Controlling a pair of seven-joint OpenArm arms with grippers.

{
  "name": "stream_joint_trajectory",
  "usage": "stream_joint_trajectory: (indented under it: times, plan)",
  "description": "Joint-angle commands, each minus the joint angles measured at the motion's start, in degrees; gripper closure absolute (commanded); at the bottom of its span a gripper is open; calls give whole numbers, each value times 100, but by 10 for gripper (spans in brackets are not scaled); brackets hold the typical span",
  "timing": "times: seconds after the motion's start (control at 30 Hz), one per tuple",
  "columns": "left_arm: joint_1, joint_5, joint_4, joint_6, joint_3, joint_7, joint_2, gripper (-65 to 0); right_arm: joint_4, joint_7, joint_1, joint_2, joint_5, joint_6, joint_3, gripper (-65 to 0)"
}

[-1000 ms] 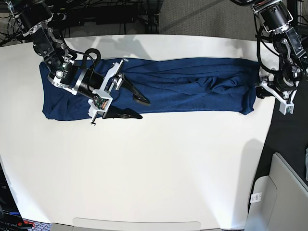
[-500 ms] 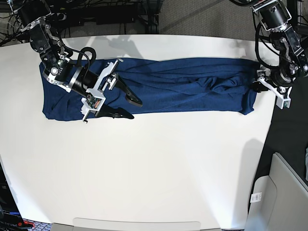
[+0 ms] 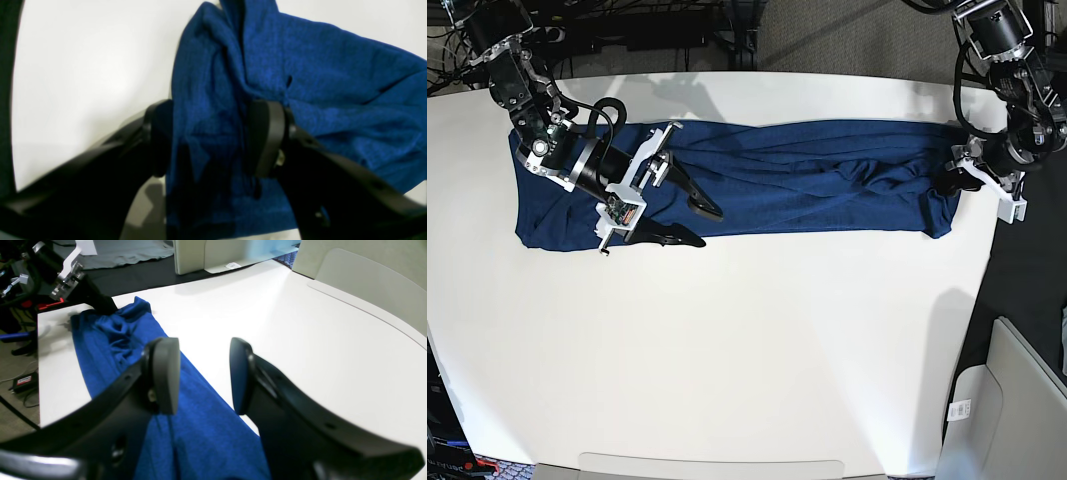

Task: Fold the T-shirt properly
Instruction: 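Release the sleeve and move the right gripper back to the shirt end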

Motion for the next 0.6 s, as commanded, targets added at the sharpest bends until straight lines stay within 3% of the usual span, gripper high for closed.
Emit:
stream_joint_trajectory:
  times: [0.0, 0.23, 0.57]
  plan:
    - [-23, -121, 35, -28, 5, 114, -74, -344, 134, 183, 85, 47, 105, 17, 61, -247]
    - [118, -693, 35, -28, 31, 369, -57, -344, 134, 183, 85, 38, 105, 17, 52, -247]
    - [118, -702, 35, -37, 31, 378, 242, -344, 222, 183, 6, 30, 87, 17, 61, -247]
